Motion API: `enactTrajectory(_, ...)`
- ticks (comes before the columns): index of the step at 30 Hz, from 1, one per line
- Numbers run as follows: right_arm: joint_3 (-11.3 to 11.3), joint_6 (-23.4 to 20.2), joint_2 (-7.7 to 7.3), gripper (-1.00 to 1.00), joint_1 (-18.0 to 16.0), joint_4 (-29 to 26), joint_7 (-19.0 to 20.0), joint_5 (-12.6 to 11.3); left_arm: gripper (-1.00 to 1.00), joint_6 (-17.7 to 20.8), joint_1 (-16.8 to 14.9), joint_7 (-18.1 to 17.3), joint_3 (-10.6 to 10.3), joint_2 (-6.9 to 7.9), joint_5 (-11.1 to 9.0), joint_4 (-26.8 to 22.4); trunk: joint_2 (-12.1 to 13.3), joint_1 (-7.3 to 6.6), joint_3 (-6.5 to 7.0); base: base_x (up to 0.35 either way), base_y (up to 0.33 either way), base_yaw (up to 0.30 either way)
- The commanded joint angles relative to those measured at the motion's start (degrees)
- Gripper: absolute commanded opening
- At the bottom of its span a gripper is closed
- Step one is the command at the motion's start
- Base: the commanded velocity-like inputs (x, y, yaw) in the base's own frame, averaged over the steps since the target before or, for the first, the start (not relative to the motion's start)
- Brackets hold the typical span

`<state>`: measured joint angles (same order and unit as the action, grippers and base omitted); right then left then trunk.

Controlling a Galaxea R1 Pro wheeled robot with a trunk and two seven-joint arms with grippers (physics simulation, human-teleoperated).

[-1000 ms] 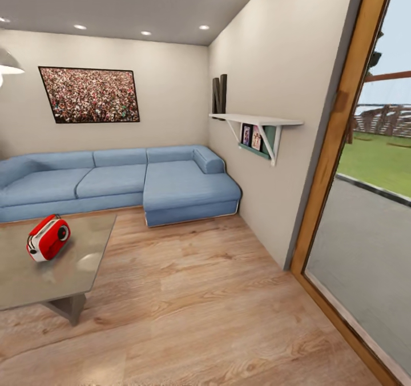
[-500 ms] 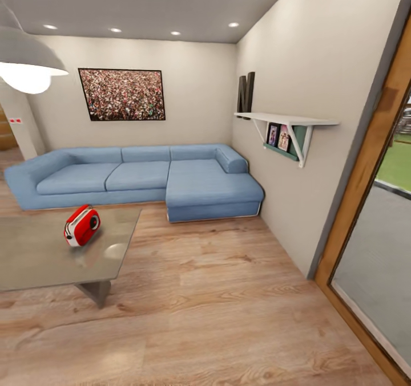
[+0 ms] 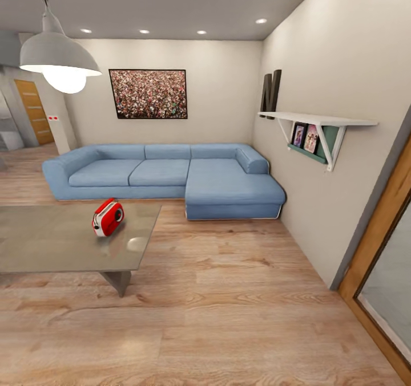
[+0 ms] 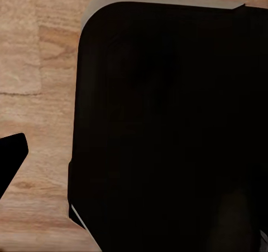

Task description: Turn on the radio receiver that's on the table in the living room.

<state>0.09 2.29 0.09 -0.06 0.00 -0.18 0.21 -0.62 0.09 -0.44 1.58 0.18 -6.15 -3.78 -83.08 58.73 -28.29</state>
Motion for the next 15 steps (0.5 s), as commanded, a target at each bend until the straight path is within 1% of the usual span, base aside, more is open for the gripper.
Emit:
enactTrajectory(1,0.0,0.0,0.00,1.00,0.0,0.0,0.0,0.0,1.00,0.0,0.0,0.0,0.0,0.00,0.0,0.0,0.0,0.00,-0.01,0.000,0.000,0.057)
enactTrajectory(15,0.0,0.0,0.00,1.00,0.0,0.0,0.0,0.1,1.00,0.1,0.0,0.1,-0.1,-0.08,0.0,0.0,0.0,0.00,-0.01,0.000,0.000,0.006)
